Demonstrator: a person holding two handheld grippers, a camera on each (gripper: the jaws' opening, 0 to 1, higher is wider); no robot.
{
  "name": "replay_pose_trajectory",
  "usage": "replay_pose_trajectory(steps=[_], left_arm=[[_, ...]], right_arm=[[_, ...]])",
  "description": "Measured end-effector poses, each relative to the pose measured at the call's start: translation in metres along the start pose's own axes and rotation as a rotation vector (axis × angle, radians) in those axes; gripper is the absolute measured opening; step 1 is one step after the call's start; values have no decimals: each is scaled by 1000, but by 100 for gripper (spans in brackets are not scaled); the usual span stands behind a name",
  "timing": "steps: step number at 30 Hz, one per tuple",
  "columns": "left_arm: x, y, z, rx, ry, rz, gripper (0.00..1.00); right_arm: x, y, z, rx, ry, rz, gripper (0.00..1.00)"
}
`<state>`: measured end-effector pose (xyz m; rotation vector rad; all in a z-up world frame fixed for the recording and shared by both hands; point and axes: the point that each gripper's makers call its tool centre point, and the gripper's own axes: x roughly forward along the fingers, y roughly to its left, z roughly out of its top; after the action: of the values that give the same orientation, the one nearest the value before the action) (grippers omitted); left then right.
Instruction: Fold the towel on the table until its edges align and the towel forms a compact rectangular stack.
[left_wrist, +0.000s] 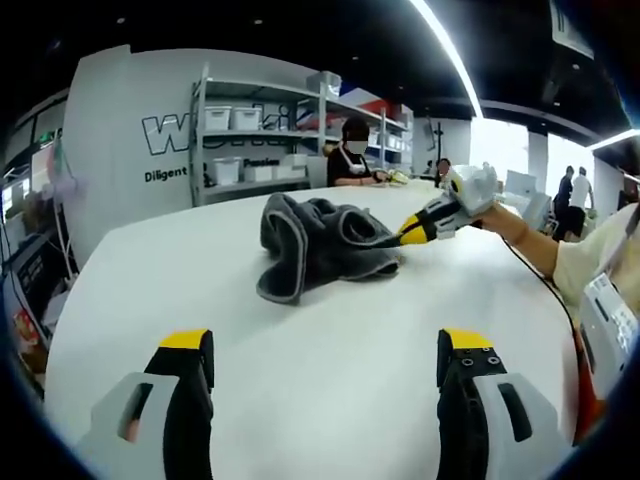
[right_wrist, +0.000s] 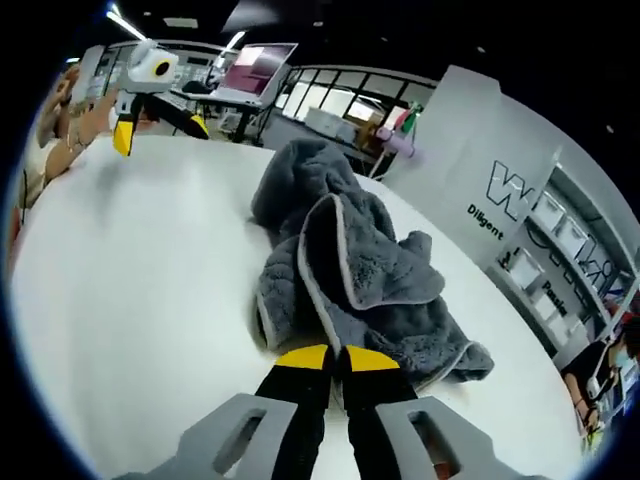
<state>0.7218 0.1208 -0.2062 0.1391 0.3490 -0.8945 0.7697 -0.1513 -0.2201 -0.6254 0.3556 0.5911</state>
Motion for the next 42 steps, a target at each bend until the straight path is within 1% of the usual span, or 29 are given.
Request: replay_pose_trajectory(steps=[3,6,11,16,17,23,33,39,42], left_arm=[[0,0,1,1,-1,-1,91],[-1,0,1,1,0,0,91],[0,0,-1,-1,7,-1,91],[0,1,-1,-3,10,1,91],[0,1,-1,-3,11,2,91],[0,1,-2,-5,14,1,90],[1,2,-3,-7,19,3,90],[1,1,-4,-8,21,3,90],[2,1,-4,-9,22,3,90]], right_arm=[[-9,-11,9,12,-26,-28,1],[-21,-25,19,14,-57,-72,1],[-36,-42,27,10,-88,-125,1],[-53,-63,33,13,-112,-191,1],[-57,-70,33,15,-116,-213,1],[-77,-92,32,32,-132,-279,1],[-99,-121,30,63,-155,-353,1],[-111,-135,25,85,-160,-397,1],[-117,-146,20,98,-158,-429,1]])
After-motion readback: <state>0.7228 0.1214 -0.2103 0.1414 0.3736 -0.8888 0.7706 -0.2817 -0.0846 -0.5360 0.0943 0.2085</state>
